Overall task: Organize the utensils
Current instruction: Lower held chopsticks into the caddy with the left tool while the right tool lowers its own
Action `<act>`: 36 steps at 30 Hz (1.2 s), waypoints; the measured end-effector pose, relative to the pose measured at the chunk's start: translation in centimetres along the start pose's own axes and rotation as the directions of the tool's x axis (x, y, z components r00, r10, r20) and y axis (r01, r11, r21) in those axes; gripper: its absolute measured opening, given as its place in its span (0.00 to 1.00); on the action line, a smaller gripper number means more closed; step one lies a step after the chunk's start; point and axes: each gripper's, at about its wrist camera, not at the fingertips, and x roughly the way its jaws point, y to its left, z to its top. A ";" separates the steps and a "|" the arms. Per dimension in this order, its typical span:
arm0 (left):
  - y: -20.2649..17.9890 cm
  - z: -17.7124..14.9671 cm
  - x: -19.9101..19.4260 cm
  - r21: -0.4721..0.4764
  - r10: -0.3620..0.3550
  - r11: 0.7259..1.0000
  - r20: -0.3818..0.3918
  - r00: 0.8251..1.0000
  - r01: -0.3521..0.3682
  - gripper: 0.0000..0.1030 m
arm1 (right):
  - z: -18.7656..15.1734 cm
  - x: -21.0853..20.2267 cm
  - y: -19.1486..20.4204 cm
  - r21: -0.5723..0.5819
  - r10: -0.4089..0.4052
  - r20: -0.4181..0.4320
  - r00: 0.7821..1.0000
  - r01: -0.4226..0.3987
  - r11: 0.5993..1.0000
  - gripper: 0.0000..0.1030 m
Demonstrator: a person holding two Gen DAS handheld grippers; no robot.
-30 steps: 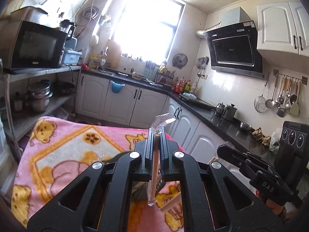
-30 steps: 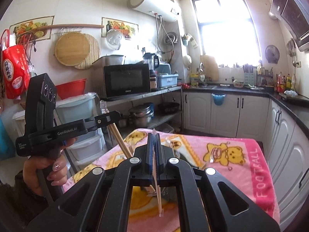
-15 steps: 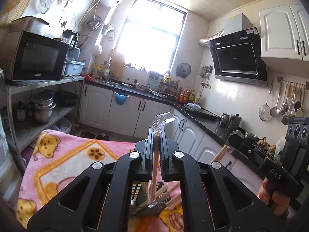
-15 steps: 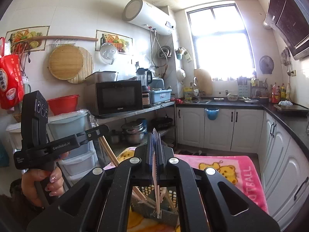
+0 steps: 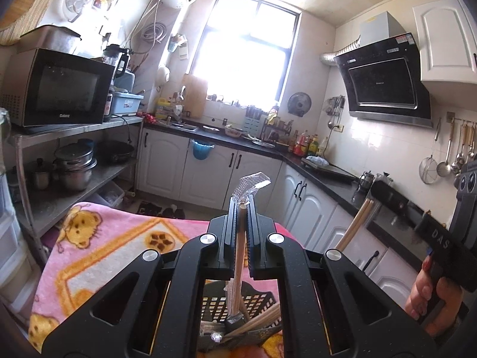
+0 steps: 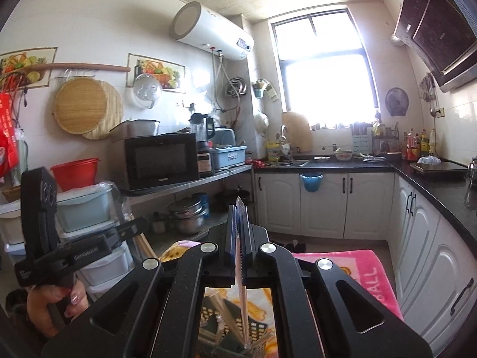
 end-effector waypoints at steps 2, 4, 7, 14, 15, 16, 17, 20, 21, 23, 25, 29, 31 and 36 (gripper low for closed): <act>0.0 -0.3 0.5 -0.002 0.007 1.000 -0.008 1.000 -0.007 0.03 | 0.0 0.5 -0.3 0.006 -0.005 0.000 1.000 0.005 1.000 0.02; 0.1 -0.5 1.0 -0.002 0.014 1.000 -0.014 1.000 -0.014 0.03 | -0.1 1.1 -0.6 0.016 -0.008 -0.002 1.000 0.008 1.000 0.02; 0.3 -0.9 1.8 -0.007 0.020 1.000 -0.027 0.999 -0.020 0.03 | -0.2 1.8 -1.0 0.030 -0.004 -0.005 1.000 0.004 1.000 0.02; 0.4 -2.2 3.3 -0.016 0.026 0.999 -0.062 0.998 -0.027 0.03 | -1.0 3.5 -0.9 0.033 -0.002 -0.034 0.999 0.003 0.999 0.02; 0.4 -2.4 3.5 -0.015 0.028 0.999 -0.066 0.997 -0.029 0.03 | -1.2 3.8 -0.8 0.030 0.001 -0.038 0.999 0.000 1.000 0.02; 0.4 -2.5 3.7 -0.015 0.029 0.999 -0.069 0.997 -0.030 0.03 | -1.4 3.9 -0.7 0.028 0.001 -0.039 0.999 0.000 1.000 0.02; 0.4 -2.7 3.8 -0.016 0.029 0.999 -0.072 0.997 -0.031 0.03 | -1.5 4.0 -0.6 0.024 0.002 -0.042 0.999 -0.001 1.000 0.02; 0.4 -3.2 4.4 -0.011 0.032 0.999 -0.086 0.996 -0.033 0.03 | -2.1 4.6 -0.5 0.017 0.001 -0.055 0.999 0.000 1.000 0.02; 0.3 -3.3 4.6 -0.010 0.033 0.999 -0.091 0.995 -0.034 0.03 | -2.3 4.9 -0.4 0.015 0.000 -0.062 0.998 0.001 1.000 0.02; 0.4 -3.7 5.1 -0.010 0.033 0.999 -0.103 0.994 -0.034 0.03 | -2.7 5.2 -0.4 0.014 -0.002 -0.073 0.997 0.003 1.000 0.02; 0.4 -4.0 5.4 -0.009 0.033 0.999 -0.112 0.993 -0.034 0.03 | -3.2 5.6 -0.3 0.010 -0.006 -0.090 0.996 0.007 1.000 0.02; 0.4 -4.8 6.2 -0.004 0.031 0.999 -0.140 0.990 -0.032 0.03 | -4.3 6.5 -0.1 0.001 -0.014 -0.125 0.992 0.015 1.000 0.02; 0.4 -5.3 6.6 -0.002 0.029 1.000 -0.155 0.987 -0.030 0.03 | -4.8 6.9 0.0 0.000 -0.017 -0.142 0.990 0.017 1.000 0.02; 0.6 -6.4 7.2 -0.001 0.024 1.000 -0.188 0.982 -0.025 0.03 | -6.1 7.9 -0.1 0.008 -0.022 -0.194 0.981 0.024 1.000 0.03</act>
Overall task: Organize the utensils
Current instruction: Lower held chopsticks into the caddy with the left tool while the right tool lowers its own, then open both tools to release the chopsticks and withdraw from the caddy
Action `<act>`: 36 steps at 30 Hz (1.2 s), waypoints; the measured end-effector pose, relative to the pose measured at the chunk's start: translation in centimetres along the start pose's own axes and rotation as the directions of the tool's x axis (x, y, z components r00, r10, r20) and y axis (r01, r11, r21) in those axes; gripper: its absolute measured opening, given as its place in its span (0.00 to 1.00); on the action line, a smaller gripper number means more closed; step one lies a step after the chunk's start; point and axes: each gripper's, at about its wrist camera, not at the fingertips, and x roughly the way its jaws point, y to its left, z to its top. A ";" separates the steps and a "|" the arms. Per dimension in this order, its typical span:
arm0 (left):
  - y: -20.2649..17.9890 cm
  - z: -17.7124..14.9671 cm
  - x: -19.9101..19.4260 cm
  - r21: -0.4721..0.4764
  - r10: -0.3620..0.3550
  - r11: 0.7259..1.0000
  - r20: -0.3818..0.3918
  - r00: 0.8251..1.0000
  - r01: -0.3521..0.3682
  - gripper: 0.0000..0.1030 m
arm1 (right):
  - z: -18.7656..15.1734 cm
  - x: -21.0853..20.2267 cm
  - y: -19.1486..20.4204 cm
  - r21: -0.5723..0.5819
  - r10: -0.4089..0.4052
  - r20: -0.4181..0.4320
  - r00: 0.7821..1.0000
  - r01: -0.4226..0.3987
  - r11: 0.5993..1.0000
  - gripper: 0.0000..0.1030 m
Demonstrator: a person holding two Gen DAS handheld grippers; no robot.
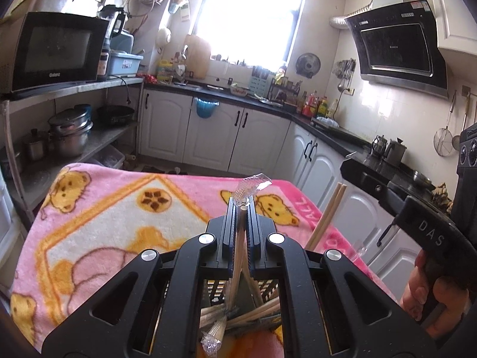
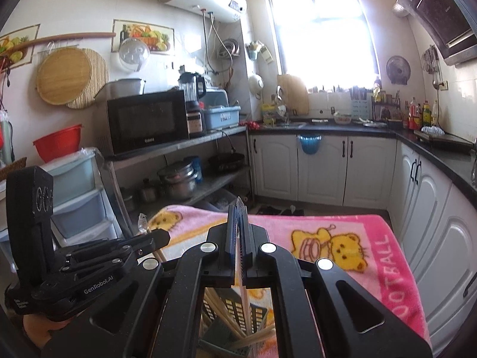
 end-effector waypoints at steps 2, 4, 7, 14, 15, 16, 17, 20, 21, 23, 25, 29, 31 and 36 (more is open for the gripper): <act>0.1 -0.3 0.2 0.000 0.001 1.000 -0.009 1.000 -0.001 0.03 | -0.4 0.4 0.0 0.003 -0.002 -0.019 1.000 0.002 1.000 0.03; 0.1 -0.6 0.5 0.001 0.001 1.000 -0.022 1.000 -0.001 0.03 | -0.9 0.7 0.0 0.003 -0.003 -0.038 0.999 0.003 1.000 0.03; 0.0 -1.1 0.7 0.006 -0.002 1.000 -0.036 0.999 0.002 0.03 | -1.4 0.8 0.0 0.009 -0.001 -0.057 0.998 0.001 1.000 0.03; -0.4 -1.5 0.8 0.019 -0.005 1.000 -0.058 0.998 0.006 0.03 | -2.4 0.5 -0.2 0.023 0.004 -0.094 0.996 -0.002 1.000 0.04; -0.4 -1.6 0.8 0.020 -0.005 1.000 -0.059 0.998 0.006 0.03 | -2.4 0.5 -0.2 0.024 0.004 -0.098 0.995 -0.002 1.000 0.08; -0.4 -1.6 0.8 0.021 -0.005 1.000 -0.062 0.998 0.007 0.03 | -2.5 0.4 -0.3 0.028 0.005 -0.103 0.995 -0.002 1.000 0.11; -0.4 -1.7 0.7 0.023 -0.006 1.000 -0.066 0.998 0.007 0.04 | -2.6 0.2 -0.3 0.030 0.002 -0.106 0.994 0.001 1.000 0.17; -0.3 -1.9 0.5 0.024 -0.004 1.000 -0.072 0.997 0.006 0.16 | -2.8 -0.3 -0.4 0.028 -0.007 -0.109 0.994 0.010 1.000 0.19; -0.3 -2.0 0.4 0.023 -0.003 1.000 -0.073 0.997 0.004 0.23 | -2.9 -0.5 -0.4 0.030 -0.007 -0.110 0.994 0.011 0.999 0.19; -0.4 -2.1 0.1 0.025 -0.001 1.000 -0.075 0.997 0.003 0.27 | -3.0 -1.0 -0.5 0.034 -0.010 -0.109 0.994 0.014 0.999 0.24; -0.4 -2.2 -0.2 0.028 0.003 1.000 -0.075 0.997 -0.001 0.32 | -3.1 -1.5 -0.6 0.037 -0.013 -0.105 0.994 0.017 0.999 0.30; -0.3 -2.2 -0.8 0.030 0.010 1.000 -0.071 0.997 -0.007 0.41 | -3.4 -2.0 -0.6 0.030 -0.017 -0.109 0.994 0.020 0.999 0.32; -0.2 -2.2 -1.2 0.031 0.014 0.999 -0.069 0.998 -0.012 0.43 | -3.5 -2.4 -0.6 0.028 -0.017 -0.110 0.994 0.020 0.999 0.35; 0.2 -2.3 -2.0 0.024 0.019 1.000 -0.061 0.998 -0.018 0.55 | -3.6 -3.2 -0.4 0.018 -0.019 -0.106 0.994 0.021 1.000 0.40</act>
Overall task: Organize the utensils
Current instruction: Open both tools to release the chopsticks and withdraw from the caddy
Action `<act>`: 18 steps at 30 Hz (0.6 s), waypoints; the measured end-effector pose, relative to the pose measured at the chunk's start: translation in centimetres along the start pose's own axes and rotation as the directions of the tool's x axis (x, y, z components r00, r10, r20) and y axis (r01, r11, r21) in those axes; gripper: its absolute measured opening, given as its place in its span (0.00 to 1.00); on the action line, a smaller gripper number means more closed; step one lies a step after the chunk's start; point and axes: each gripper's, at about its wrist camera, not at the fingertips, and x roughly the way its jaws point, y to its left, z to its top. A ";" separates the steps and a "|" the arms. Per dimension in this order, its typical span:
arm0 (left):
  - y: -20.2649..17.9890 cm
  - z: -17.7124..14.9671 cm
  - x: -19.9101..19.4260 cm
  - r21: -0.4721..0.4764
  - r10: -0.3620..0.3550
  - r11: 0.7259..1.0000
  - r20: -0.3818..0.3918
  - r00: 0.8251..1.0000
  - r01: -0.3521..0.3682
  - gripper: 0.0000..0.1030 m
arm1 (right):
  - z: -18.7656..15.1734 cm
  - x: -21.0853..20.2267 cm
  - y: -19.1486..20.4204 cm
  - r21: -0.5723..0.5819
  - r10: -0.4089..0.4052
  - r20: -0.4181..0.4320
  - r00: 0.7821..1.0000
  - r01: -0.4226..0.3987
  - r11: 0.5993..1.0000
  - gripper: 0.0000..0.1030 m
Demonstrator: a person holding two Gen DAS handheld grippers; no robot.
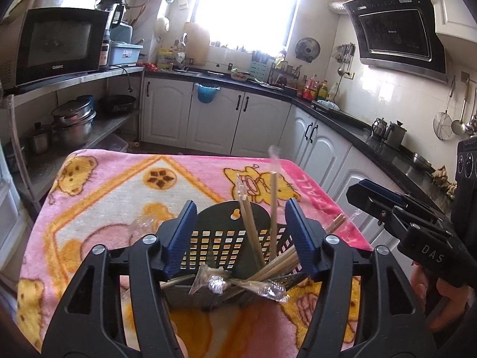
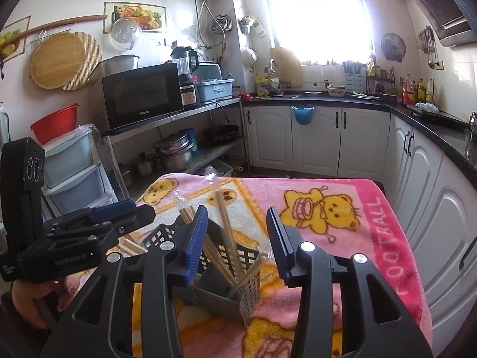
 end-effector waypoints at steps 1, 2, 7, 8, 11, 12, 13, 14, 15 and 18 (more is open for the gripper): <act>0.0 0.0 -0.2 -0.001 0.001 1.000 0.001 1.000 -0.001 0.57 | 0.0 -0.2 0.0 -0.002 0.001 0.002 1.000 -0.001 1.000 0.41; 0.0 0.0 -0.4 -0.001 0.001 1.000 0.002 1.000 -0.001 0.60 | -0.1 -0.4 0.1 -0.003 0.001 0.003 1.000 -0.001 1.000 0.43; 0.1 -0.2 -1.5 -0.005 0.011 1.000 0.012 1.000 -0.010 0.71 | -0.4 -1.4 0.3 -0.012 0.000 0.015 1.000 0.000 1.000 0.48; 0.1 -0.3 -1.7 -0.005 0.012 1.000 0.014 1.000 -0.012 0.73 | -0.4 -1.6 0.4 -0.013 0.001 0.016 1.000 -0.001 1.000 0.49; 0.0 -0.6 -2.5 -0.006 0.019 1.000 0.020 1.000 -0.018 0.79 | -0.7 -2.2 0.7 -0.017 0.003 0.020 1.000 -0.003 1.000 0.54; -0.1 -0.7 -2.7 -0.006 0.019 1.000 0.021 1.000 -0.019 0.82 | -0.9 -2.4 0.8 -0.020 0.004 0.020 1.000 -0.004 1.000 0.55; -0.1 -0.8 -3.0 -0.008 0.019 1.000 0.023 1.000 -0.018 0.83 | -1.0 -2.5 0.9 -0.022 0.005 0.020 1.000 -0.004 1.000 0.56; -0.2 -0.9 -3.2 -0.009 0.018 1.000 0.025 1.000 -0.017 0.86 | -1.2 -2.7 1.0 -0.023 0.005 0.020 1.000 -0.004 1.000 0.58; -0.3 -1.0 -3.6 -0.010 0.017 1.000 0.027 0.999 -0.017 0.88 | -1.4 -2.9 1.1 -0.025 0.006 0.021 1.000 -0.005 1.000 0.60; -0.3 -1.3 -4.4 -0.011 0.022 1.000 0.036 0.999 -0.021 0.90 | -1.9 -3.6 1.4 -0.029 0.008 0.024 1.000 -0.007 1.000 0.65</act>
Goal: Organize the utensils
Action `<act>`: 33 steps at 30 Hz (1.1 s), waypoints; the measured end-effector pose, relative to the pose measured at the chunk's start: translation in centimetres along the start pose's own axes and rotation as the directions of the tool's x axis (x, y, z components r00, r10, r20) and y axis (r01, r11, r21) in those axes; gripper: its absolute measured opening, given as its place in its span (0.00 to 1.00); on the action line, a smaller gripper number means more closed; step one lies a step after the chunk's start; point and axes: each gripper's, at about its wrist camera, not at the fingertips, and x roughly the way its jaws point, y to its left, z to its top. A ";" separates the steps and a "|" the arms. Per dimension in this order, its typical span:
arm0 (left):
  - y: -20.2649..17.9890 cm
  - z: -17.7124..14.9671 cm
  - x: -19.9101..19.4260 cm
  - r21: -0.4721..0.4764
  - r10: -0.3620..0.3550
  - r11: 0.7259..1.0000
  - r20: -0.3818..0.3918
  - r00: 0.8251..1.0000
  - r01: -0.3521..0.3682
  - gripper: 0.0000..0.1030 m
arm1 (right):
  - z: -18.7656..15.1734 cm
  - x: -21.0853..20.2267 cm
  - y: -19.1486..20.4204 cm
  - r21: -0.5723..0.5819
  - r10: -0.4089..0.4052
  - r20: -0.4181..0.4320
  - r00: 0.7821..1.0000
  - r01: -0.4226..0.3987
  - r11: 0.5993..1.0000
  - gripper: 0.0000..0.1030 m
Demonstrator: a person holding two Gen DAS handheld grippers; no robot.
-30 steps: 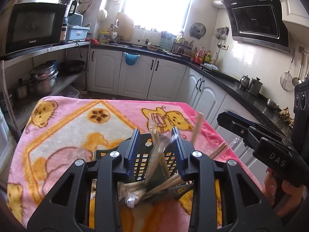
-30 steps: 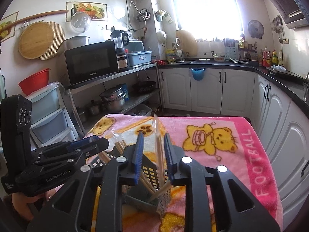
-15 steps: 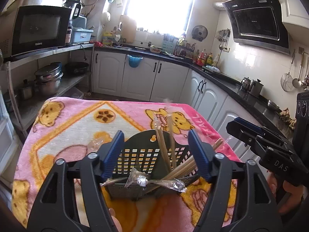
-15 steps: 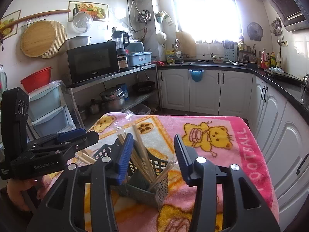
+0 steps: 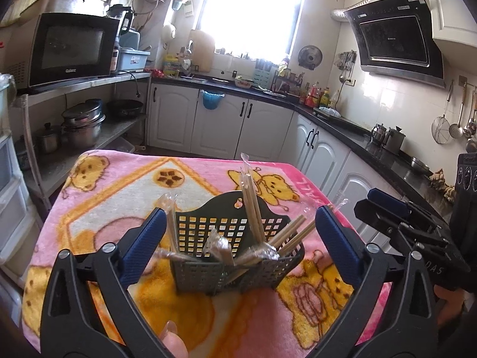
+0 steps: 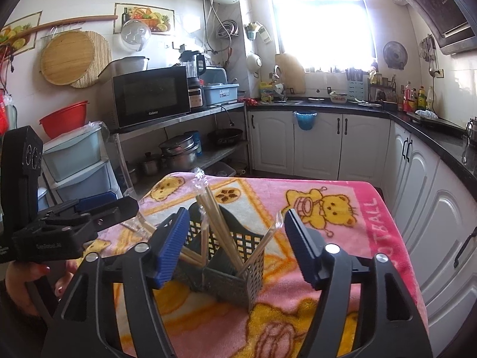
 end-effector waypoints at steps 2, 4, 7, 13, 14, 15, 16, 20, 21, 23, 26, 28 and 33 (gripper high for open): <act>-0.1 -0.2 -0.5 -0.002 0.002 1.000 0.002 1.000 -0.002 0.90 | -0.2 -0.4 0.2 -0.002 0.001 0.000 1.000 -0.001 1.000 0.70; -0.1 -0.6 -0.9 -0.005 0.007 1.000 0.001 1.000 -0.007 0.90 | -0.6 -0.8 0.4 -0.001 0.005 0.002 1.000 -0.005 1.000 0.74; -0.3 -1.2 -1.3 0.000 0.006 1.000 -0.013 1.000 -0.006 0.90 | -1.1 -1.4 0.7 -0.004 0.010 0.000 1.000 -0.010 1.000 0.79; -0.5 -3.0 -1.7 0.007 0.025 1.000 -0.043 0.999 -0.025 0.90 | -2.7 -2.0 1.3 -0.022 0.000 -0.015 1.000 -0.001 1.000 0.84; -0.5 -3.2 -1.8 0.007 0.028 1.000 -0.046 0.999 -0.028 0.90 | -3.0 -2.1 1.3 -0.022 0.001 -0.020 1.000 -0.001 1.000 0.85; -0.5 -3.5 -1.8 0.006 0.031 1.000 -0.049 0.998 -0.030 0.90 | -3.1 -2.1 1.4 -0.021 0.002 -0.023 1.000 -0.002 1.000 0.85; -0.4 -3.8 -1.8 0.002 0.034 0.999 -0.053 0.998 -0.034 0.90 | -3.5 -2.2 1.4 -0.018 0.003 -0.029 1.000 -0.003 1.000 0.86; -0.1 -4.9 -2.0 -0.007 0.037 0.999 -0.067 0.997 -0.038 0.90 | -4.6 -2.4 1.5 -0.017 0.006 -0.046 0.999 -0.006 1.000 0.88; -0.1 -5.2 -2.0 -0.005 0.040 0.999 -0.073 0.997 -0.041 0.90 | -4.9 -2.4 1.6 -0.017 0.006 -0.048 0.999 -0.007 1.000 0.89; 0.2 -5.7 -2.0 -0.015 0.052 0.998 -0.080 0.995 -0.053 0.90 | -5.5 -2.4 1.6 -0.013 0.006 -0.055 0.998 -0.007 1.000 0.89; 0.4 -6.7 -1.9 -0.027 0.052 0.998 -0.094 0.994 -0.055 0.90 | -6.6 -2.2 1.7 -0.013 0.013 -0.078 0.997 -0.014 1.000 0.90; 0.4 -7.2 -1.8 -0.021 0.063 0.998 -0.104 0.993 -0.065 0.90 | -7.2 -2.1 1.8 -0.011 0.007 -0.090 0.996 -0.008 1.000 0.90; 0.9 -8.8 -1.9 -0.037 0.070 0.997 -0.098 0.993 -0.073 0.90 | -9.0 -1.7 1.6 0.012 -0.001 -0.121 0.993 0.002 1.000 0.91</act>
